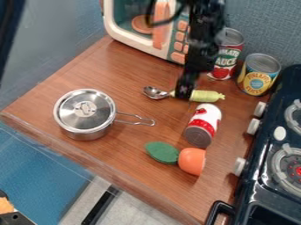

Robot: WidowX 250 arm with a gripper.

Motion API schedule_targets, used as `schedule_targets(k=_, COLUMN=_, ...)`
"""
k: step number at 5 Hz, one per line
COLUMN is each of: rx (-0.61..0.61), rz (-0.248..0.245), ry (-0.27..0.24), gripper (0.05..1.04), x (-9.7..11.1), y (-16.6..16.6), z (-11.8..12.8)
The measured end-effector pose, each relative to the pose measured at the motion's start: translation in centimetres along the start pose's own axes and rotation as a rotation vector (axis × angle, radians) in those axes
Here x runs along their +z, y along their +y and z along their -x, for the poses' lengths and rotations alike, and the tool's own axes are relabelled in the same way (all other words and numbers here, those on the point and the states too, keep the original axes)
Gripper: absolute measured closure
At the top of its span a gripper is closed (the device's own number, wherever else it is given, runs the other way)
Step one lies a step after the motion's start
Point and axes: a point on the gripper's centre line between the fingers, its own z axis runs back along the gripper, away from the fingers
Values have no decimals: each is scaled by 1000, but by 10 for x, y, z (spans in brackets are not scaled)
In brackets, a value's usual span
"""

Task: Move the yellow spoon to the middle of the table

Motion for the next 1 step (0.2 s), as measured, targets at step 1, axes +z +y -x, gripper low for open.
schedule_targets(k=1, rx=-15, rz=-58, ry=-32, gripper=84, x=40, y=0, z=4)
